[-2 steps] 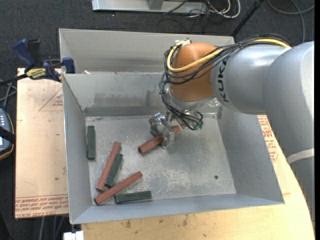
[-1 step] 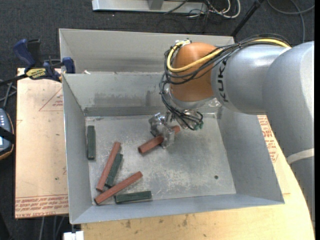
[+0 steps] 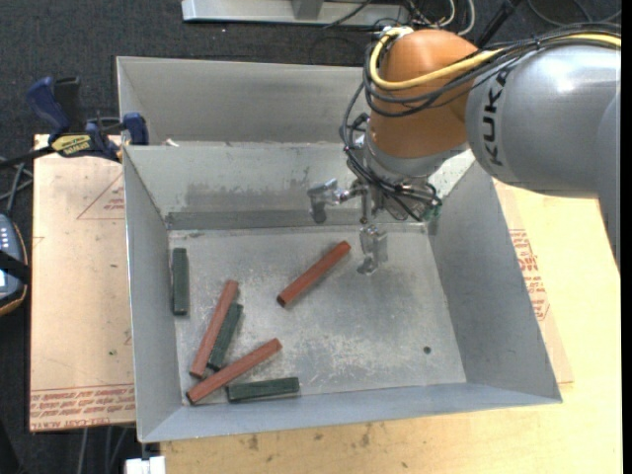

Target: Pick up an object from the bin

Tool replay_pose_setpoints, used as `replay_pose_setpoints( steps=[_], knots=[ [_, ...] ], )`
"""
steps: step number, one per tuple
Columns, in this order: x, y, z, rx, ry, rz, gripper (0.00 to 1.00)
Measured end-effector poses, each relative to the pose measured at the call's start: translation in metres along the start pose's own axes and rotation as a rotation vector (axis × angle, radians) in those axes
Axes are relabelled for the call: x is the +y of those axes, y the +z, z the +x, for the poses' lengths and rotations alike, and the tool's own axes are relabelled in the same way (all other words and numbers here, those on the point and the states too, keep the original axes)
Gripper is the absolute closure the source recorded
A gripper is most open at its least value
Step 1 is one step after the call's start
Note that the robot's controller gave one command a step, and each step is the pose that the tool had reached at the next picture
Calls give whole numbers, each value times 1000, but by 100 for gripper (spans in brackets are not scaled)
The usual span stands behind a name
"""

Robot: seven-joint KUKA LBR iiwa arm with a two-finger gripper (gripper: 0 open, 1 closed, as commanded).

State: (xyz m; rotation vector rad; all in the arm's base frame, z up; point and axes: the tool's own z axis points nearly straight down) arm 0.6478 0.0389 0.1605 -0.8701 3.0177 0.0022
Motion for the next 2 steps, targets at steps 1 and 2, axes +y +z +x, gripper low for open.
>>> replay_pose_setpoints(
  steps=[1, 2],
  knots=[
    [-11, -49, 1, -10, -39, 8, 0],
    [3, 4, 0, -6, -108, 4, 0]
  ],
)
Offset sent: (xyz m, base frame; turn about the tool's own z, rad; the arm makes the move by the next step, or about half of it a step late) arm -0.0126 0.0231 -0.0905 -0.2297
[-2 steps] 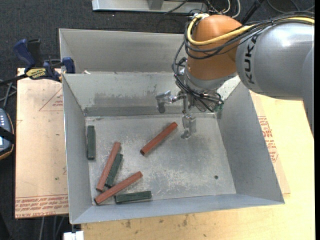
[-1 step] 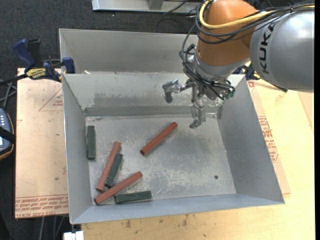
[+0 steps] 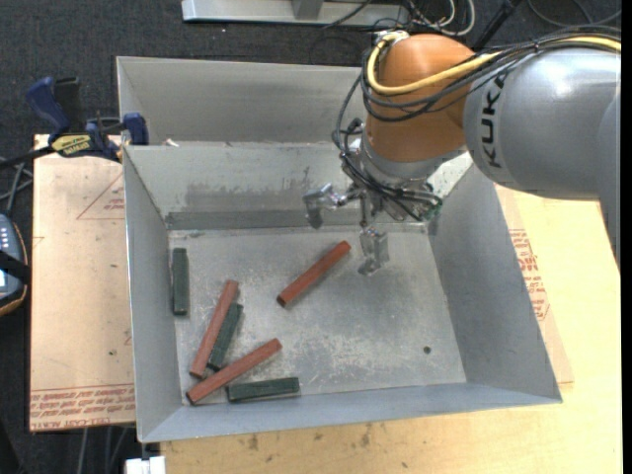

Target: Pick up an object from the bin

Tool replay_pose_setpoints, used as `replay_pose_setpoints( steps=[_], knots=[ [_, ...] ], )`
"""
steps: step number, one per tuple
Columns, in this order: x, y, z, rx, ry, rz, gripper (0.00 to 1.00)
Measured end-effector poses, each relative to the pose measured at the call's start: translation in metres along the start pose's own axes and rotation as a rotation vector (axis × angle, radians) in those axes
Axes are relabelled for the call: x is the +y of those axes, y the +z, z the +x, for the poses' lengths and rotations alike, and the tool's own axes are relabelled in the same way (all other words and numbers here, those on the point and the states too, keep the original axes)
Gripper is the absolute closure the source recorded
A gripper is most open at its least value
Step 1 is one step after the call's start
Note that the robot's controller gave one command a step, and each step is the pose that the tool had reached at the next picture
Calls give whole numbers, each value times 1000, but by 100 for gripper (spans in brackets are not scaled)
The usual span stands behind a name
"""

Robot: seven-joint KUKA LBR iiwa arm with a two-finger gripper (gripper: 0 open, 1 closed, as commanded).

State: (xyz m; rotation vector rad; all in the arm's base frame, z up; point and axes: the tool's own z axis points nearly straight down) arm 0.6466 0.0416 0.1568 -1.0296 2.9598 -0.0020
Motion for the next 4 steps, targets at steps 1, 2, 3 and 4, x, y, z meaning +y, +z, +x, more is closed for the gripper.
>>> replay_pose_setpoints(
  steps=[1, 2, 3, 4],
  knots=[
    [14, 86, -12, 3, -89, -4, 100],
    [14, 87, -12, 4, -89, -5, 100],
    [10, 39, -1, 9, -83, -8, 100],
    [9, -47, 13, 3, -74, -4, 100]
  ],
)
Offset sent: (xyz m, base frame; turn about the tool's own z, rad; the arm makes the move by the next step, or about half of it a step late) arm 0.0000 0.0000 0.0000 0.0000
